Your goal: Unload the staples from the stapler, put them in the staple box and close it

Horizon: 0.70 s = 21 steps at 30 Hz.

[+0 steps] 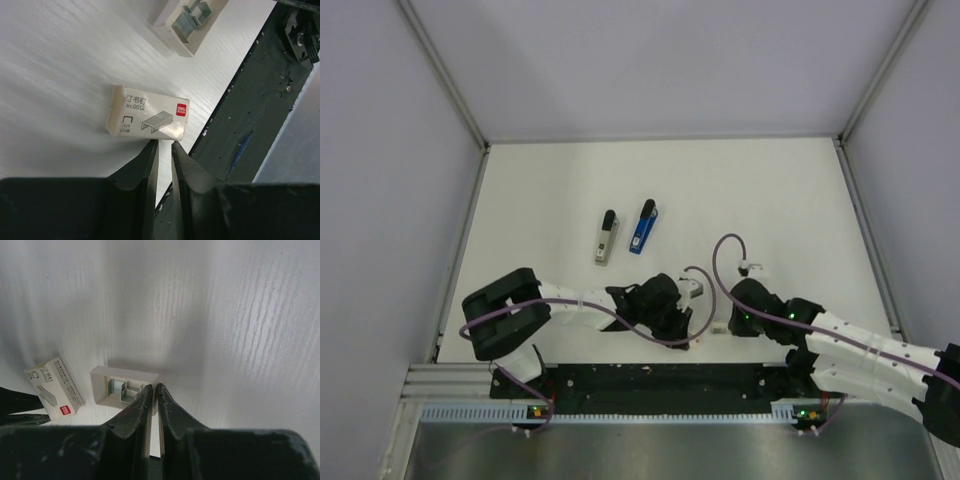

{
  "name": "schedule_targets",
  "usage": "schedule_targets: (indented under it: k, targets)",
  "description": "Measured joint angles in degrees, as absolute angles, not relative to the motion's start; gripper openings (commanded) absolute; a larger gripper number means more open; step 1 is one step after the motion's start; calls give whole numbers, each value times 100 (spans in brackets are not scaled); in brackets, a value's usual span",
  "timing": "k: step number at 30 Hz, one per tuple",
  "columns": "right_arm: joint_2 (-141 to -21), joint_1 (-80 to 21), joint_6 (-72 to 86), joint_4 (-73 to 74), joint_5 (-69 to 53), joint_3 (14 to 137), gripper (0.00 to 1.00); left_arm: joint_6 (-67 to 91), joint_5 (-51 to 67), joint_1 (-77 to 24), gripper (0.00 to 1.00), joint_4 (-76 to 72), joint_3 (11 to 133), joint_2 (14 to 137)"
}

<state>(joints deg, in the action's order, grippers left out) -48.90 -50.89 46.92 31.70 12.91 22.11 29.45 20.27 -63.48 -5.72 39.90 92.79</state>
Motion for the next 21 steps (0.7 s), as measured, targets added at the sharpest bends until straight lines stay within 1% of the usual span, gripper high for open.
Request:
schedule_targets:
  k: [11,21]
  targets:
    - [-4711,-5092,5116,3774,1439,2204,8,3201,1990,-6536,23,-934,4397,9791]
    - [-4794,-5100,5275,3913,1671,2206,9,3225,1592,-6536,23,-943,4895,10165]
